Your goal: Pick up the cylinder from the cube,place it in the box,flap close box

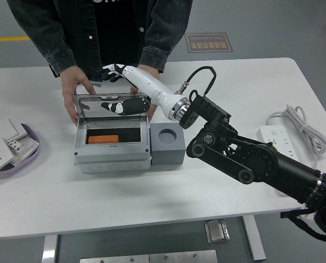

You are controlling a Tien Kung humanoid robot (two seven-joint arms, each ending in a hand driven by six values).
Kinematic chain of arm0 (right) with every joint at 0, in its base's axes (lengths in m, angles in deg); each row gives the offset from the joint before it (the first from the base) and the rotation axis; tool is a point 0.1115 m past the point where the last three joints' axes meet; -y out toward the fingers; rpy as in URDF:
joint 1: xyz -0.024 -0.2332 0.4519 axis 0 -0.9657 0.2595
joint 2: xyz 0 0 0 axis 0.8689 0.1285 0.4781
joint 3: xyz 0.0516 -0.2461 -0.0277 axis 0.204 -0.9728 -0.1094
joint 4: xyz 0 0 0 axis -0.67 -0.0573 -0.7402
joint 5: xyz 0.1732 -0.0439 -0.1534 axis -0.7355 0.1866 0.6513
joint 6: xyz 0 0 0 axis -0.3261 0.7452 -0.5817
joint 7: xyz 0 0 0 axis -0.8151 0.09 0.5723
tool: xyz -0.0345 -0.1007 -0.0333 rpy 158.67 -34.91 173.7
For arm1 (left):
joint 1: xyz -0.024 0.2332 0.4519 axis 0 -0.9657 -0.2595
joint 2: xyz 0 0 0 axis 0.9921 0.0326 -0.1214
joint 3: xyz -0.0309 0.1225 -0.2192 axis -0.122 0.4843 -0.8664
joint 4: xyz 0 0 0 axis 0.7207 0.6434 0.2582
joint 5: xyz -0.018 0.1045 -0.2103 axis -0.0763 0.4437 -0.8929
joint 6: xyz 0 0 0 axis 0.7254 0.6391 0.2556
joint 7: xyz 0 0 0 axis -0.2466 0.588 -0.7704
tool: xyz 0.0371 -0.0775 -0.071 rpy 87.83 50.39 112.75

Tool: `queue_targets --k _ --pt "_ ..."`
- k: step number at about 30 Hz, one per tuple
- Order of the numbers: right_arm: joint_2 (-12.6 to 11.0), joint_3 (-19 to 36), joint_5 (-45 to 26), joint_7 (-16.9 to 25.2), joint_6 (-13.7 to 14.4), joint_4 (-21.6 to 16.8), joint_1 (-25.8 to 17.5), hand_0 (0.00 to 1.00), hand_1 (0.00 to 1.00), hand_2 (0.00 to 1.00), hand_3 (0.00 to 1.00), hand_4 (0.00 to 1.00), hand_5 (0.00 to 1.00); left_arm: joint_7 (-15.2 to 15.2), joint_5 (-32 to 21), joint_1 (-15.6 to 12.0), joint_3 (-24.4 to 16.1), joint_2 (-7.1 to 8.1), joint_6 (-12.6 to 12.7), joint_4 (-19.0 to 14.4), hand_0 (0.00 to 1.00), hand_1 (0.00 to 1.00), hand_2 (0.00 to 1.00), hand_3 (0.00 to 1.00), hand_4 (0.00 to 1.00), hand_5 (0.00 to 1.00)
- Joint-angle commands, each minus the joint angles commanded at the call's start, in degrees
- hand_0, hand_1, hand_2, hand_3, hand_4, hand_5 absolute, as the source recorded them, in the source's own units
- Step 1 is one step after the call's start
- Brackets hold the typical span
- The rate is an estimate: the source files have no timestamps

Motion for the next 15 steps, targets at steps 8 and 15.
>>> queue_targets --k 8,15 --pt "-0.91 -2.57 -2.55 0.78 0.23 5.85 1.42 0.806 0.703 0.707 0.766 0.812 0.260 -0.06 0.57 0.40 -0.33 0.29 -0.12 0.03 0.624 0.624 0.585 0.636 0.685 0.207" --pt "-1.01 -5.04 -2.83 1.00 0.22 6.40 0.81 0.806 0.700 0.705 0.764 0.809 0.264 -0.11 0.58 0.44 -0.20 0.33 -0.14 0.06 0.624 0.625 0.584 0.635 0.685 0.207"
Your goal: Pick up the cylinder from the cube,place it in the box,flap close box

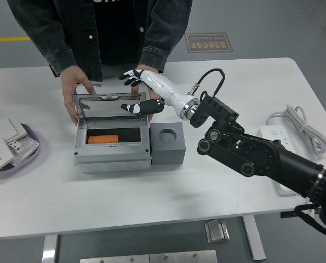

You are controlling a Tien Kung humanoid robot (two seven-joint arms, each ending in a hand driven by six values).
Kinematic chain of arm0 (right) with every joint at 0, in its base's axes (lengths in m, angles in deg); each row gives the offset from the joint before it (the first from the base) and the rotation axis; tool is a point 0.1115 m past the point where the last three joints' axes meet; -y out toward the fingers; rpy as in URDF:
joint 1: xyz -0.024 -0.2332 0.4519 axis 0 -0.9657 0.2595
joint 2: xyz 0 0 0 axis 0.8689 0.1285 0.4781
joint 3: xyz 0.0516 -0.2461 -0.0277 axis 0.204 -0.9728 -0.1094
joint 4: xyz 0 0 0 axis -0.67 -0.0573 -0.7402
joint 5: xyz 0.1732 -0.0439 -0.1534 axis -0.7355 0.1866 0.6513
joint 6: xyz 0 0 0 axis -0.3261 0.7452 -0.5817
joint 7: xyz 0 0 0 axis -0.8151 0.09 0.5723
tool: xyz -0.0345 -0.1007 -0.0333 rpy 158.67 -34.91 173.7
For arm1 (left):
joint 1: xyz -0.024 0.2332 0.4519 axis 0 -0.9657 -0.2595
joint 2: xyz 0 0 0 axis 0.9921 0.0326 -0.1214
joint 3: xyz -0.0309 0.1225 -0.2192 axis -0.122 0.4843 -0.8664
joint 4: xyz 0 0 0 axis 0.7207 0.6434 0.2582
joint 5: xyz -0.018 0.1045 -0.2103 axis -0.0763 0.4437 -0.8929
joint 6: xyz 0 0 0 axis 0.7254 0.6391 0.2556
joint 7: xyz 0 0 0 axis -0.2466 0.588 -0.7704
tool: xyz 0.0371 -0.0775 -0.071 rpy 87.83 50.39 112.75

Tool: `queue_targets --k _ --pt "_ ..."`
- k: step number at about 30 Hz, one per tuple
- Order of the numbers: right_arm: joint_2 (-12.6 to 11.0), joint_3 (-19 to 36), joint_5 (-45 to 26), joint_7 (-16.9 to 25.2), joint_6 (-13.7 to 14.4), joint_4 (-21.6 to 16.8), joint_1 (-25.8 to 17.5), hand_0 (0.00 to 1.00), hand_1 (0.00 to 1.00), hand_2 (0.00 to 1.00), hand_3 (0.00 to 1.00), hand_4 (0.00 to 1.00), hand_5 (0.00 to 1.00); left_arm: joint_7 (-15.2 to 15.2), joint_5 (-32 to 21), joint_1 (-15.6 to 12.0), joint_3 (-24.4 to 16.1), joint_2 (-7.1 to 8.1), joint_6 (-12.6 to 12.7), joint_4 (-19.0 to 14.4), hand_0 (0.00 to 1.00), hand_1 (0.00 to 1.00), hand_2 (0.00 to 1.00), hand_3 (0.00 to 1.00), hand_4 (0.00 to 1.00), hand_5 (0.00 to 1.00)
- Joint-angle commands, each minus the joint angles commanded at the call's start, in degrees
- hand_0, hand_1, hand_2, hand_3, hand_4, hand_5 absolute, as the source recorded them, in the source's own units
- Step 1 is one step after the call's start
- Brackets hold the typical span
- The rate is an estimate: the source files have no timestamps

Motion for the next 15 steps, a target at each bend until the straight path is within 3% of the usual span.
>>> queue_targets --k 6,15 --pt "-1.21 -0.59 1.41 -0.25 0.02 -3.08 -1.03 0.802 0.699 0.704 0.762 0.810 0.265 -0.12 -0.57 -0.06 0.48 -0.10 0.09 0.06 0.624 0.624 0.585 0.635 0.685 0.208" --pt "-4.29 -1.24 2.63 -0.59 0.40 -10.68 -4.22 0.793 0.698 0.703 0.760 0.804 0.279 -0.55 -2.29 -0.27 1.80 -0.49 0.30 0.26 0.624 0.625 0.585 0.636 0.686 0.206"
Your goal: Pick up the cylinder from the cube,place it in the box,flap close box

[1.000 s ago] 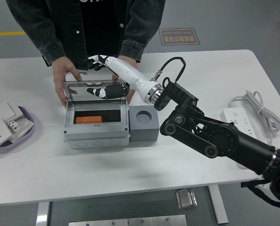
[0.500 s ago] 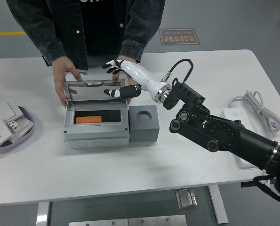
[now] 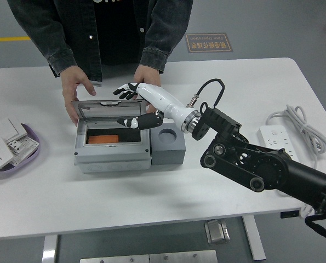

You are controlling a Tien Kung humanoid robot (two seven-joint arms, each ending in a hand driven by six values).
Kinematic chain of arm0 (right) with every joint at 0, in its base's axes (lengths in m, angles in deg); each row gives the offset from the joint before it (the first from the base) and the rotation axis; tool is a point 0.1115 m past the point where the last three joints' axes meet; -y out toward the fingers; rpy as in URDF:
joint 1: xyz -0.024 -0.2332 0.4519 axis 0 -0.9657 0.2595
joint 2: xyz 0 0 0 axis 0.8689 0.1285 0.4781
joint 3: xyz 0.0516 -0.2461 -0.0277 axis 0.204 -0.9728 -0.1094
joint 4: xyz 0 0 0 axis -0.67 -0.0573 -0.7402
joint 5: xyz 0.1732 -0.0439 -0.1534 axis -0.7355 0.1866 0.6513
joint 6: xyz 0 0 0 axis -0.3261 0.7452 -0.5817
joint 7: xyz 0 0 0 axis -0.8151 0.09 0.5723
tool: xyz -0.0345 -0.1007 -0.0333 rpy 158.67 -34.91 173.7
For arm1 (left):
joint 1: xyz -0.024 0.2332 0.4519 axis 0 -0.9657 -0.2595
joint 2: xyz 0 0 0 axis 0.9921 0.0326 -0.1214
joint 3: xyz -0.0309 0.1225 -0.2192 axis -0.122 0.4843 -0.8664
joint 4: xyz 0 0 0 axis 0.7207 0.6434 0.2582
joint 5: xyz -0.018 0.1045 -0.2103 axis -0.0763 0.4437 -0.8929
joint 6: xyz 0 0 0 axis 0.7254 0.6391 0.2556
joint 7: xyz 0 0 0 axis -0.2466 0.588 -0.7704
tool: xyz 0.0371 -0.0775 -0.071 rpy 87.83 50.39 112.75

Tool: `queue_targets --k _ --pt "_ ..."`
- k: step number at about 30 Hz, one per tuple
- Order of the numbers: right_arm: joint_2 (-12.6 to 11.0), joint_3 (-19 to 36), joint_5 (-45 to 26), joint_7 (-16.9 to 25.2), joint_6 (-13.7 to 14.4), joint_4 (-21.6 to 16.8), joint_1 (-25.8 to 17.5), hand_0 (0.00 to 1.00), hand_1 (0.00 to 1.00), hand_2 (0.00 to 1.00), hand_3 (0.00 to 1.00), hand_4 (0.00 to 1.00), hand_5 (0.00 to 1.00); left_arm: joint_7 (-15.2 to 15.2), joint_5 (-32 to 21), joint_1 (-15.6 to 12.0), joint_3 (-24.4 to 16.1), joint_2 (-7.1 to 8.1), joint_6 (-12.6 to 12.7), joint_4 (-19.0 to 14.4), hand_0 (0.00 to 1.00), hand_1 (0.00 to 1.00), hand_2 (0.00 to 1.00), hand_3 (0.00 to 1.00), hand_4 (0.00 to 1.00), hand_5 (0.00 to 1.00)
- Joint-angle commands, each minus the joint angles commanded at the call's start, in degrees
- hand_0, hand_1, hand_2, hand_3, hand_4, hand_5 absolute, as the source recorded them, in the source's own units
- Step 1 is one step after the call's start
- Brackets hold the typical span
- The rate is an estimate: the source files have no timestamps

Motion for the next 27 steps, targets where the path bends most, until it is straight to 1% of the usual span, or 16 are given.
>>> queue_targets --k 3,6,10,11,16,17,22,27 --pt "-1.19 -0.71 1.23 -0.58 0.21 -2.89 -1.58 0.793 0.698 0.703 0.760 0.804 0.279 -0.23 -0.79 -0.09 0.64 -0.11 0.08 0.09 0.624 0.625 0.585 0.636 0.686 0.206" --pt "-1.92 -1.85 1.72 -0.91 0.43 -4.48 -2.88 0.787 0.688 0.700 0.759 0.801 0.282 -0.38 -1.27 -0.13 1.02 -0.18 0.13 0.15 0.625 0.625 0.585 0.636 0.685 0.207" --pt "-2.24 -2.68 1.44 -0.69 0.86 -5.02 -4.77 0.787 0.688 0.700 0.759 0.801 0.282 -0.55 -1.65 -0.11 1.35 -0.26 0.16 0.21 0.625 0.625 0.585 0.636 0.685 0.207" --pt "-2.27 -2.52 1.42 -0.61 0.98 -5.10 -5.16 0.766 0.682 0.699 0.759 0.798 0.293 -0.57 -1.68 -0.11 1.38 -0.28 0.16 0.22 0.624 0.626 0.585 0.636 0.685 0.207" --pt "-2.87 -0.83 0.63 -0.33 1.20 -5.23 -6.61 0.766 0.682 0.699 0.759 0.798 0.293 -0.62 -1.76 -0.14 1.38 -0.34 0.18 0.23 0.624 0.626 0.585 0.636 0.685 0.207" --pt "-3.05 -0.51 0.37 -0.28 1.17 -5.25 -6.87 0.761 0.685 0.700 0.741 0.752 0.295 -0.63 -1.77 -0.13 1.38 -0.35 0.18 0.23 0.624 0.625 0.585 0.636 0.686 0.207" --pt "-5.04 4.24 -0.30 0.12 1.14 -7.00 -9.36 0.761 0.685 0.700 0.741 0.752 0.295 -0.61 -1.78 -0.18 1.27 -0.45 0.23 0.21 0.624 0.625 0.585 0.636 0.686 0.207" --pt "-6.87 12.04 -0.80 1.63 1.70 -11.61 -14.28 0.758 0.685 0.699 0.739 0.745 0.302 -0.47 -2.15 -0.52 1.31 -0.57 0.41 0.11 0.624 0.625 0.586 0.636 0.686 0.207"
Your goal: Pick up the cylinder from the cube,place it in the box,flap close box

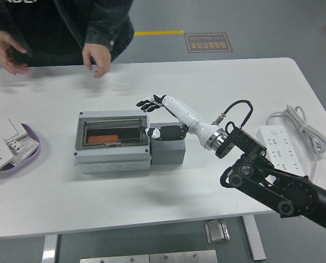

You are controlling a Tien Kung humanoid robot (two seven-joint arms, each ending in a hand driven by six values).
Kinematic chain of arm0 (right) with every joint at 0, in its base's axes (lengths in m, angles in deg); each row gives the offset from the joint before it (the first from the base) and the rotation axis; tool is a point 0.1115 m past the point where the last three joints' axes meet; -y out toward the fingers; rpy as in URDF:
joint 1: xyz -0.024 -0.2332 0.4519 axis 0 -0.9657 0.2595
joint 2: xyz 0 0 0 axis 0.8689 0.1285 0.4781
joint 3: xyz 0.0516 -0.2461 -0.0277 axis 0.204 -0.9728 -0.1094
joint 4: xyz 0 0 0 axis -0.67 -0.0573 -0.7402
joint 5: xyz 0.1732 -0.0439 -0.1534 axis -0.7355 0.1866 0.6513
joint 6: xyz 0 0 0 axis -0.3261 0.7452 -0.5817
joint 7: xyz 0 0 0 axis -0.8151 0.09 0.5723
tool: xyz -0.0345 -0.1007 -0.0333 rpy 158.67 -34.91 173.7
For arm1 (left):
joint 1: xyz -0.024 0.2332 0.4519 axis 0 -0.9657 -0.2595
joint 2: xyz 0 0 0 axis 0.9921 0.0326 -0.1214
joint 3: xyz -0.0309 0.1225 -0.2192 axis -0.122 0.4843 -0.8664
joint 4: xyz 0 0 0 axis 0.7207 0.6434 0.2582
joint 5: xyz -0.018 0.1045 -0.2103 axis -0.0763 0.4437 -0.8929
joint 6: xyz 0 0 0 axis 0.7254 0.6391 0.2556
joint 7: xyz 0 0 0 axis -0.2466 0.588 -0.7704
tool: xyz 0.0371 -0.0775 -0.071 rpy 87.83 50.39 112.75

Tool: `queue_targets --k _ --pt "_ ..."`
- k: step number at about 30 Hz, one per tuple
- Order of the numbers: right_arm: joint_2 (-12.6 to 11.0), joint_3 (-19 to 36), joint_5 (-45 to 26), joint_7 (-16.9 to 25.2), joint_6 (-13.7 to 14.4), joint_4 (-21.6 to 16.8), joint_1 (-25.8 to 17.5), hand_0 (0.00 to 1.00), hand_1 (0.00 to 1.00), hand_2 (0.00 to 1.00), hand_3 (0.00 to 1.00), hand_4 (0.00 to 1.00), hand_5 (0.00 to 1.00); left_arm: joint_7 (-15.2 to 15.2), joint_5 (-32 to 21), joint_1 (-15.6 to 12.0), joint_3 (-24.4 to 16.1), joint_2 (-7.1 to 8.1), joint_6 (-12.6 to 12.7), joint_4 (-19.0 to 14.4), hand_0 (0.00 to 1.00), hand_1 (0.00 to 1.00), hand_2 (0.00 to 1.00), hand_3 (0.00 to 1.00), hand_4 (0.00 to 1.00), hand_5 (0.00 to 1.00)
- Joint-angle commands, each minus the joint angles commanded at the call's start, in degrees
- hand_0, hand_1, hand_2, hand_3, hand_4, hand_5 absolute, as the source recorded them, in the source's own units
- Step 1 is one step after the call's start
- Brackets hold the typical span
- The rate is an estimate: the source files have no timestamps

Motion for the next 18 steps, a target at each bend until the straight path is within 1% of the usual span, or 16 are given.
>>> queue_targets --k 2,4,5,8,9,11,14,15,18 --pt "0.07 3.72 -0.84 0.96 0.18 -1.59 -2.21 0.758 0.685 0.699 0.739 0.745 0.302 0.08 -0.17 -0.17 0.04 -0.07 0.07 -0.05 0.624 0.625 0.586 0.636 0.686 0.207" --pt "1.28 8.34 -2.51 1.96 -0.06 -2.78 -5.08 0.760 0.683 0.699 0.735 0.734 0.301 0.23 -0.27 -0.42 0.02 -0.19 0.14 -0.13 0.624 0.625 0.586 0.636 0.687 0.207" --pt "1.61 9.65 -2.85 2.09 -0.20 -2.92 -5.78 0.760 0.683 0.699 0.735 0.734 0.301 0.27 -0.25 -0.46 0.00 -0.22 0.15 -0.15 0.624 0.625 0.586 0.636 0.687 0.207" --pt "3.59 14.86 -4.63 2.33 -1.73 -2.77 -9.13 0.760 0.683 0.699 0.735 0.734 0.301 0.29 -0.46 -0.57 0.09 -0.37 0.20 -0.18 0.624 0.625 0.586 0.636 0.687 0.207" --pt "4.17 16.76 -5.07 2.34 -2.32 -2.66 -10.33 0.737 0.672 0.692 0.720 0.731 0.308 0.25 -0.55 -0.57 0.15 -0.41 0.22 -0.18 0.624 0.624 0.586 0.637 0.687 0.207" --pt "5.17 20.17 -6.30 2.60 -3.33 -2.42 -12.82 0.737 0.672 0.692 0.720 0.731 0.308 0.15 -0.72 -0.52 0.27 -0.46 0.23 -0.16 0.624 0.624 0.586 0.637 0.687 0.207" --pt "6.02 24.43 -7.45 2.98 -3.99 -2.26 -16.29 0.737 0.672 0.692 0.720 0.731 0.308 0.09 -0.82 -0.50 0.33 -0.49 0.23 -0.15 0.624 0.624 0.586 0.637 0.687 0.207" --pt "6.28 25.85 -7.65 3.11 -4.16 -2.24 -17.62 0.738 0.671 0.695 0.718 0.732 0.280 0.10 -0.80 -0.51 0.30 -0.49 0.22 -0.16 0.623 0.625 0.586 0.636 0.687 0.207" --pt "7.12 29.66 -8.56 4.13 -4.24 -2.03 -21.78 0.738 0.671 0.695 0.718 0.732 0.280 0.21 -0.57 -0.65 0.02 -0.51 0.26 -0.21 0.623 0.625 0.586 0.636 0.687 0.207"
